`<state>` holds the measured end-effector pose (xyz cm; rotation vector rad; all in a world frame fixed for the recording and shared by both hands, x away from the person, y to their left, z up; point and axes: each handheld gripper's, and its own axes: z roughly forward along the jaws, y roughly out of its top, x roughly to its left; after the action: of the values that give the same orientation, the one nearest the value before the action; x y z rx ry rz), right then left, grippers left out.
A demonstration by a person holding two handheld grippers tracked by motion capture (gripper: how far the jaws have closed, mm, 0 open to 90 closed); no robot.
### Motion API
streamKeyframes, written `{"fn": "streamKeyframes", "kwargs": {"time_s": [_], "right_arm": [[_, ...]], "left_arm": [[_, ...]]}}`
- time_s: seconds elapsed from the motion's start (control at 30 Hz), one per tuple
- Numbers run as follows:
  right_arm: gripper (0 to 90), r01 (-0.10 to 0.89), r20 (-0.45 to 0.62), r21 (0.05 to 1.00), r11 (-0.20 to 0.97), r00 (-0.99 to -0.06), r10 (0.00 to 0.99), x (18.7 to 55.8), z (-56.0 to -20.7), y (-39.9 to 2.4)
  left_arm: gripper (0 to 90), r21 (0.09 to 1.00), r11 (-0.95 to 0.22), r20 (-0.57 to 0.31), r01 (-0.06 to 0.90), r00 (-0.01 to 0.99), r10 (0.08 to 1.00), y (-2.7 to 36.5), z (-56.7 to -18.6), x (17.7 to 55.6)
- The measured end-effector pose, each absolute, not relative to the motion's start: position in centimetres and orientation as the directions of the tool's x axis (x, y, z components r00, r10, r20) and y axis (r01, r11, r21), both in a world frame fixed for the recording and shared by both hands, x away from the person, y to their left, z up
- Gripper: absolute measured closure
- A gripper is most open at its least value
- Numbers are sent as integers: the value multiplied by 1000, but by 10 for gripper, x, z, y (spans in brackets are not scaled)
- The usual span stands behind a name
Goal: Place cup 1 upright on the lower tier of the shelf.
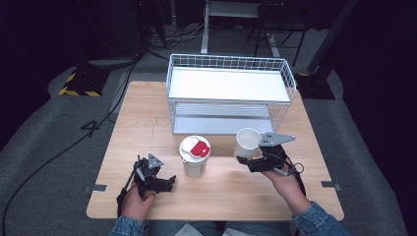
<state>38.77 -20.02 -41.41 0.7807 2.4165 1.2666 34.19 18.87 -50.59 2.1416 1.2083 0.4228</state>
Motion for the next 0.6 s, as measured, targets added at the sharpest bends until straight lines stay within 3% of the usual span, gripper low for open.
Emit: {"fn": "streamKeyframes", "kwargs": {"time_s": [0.6], "right_arm": [[238, 350, -15, 832, 430, -761, 649, 429, -407, -190]], "left_arm": [[3, 665, -376, -29, 645, 526, 850, 188, -506, 342]]}}
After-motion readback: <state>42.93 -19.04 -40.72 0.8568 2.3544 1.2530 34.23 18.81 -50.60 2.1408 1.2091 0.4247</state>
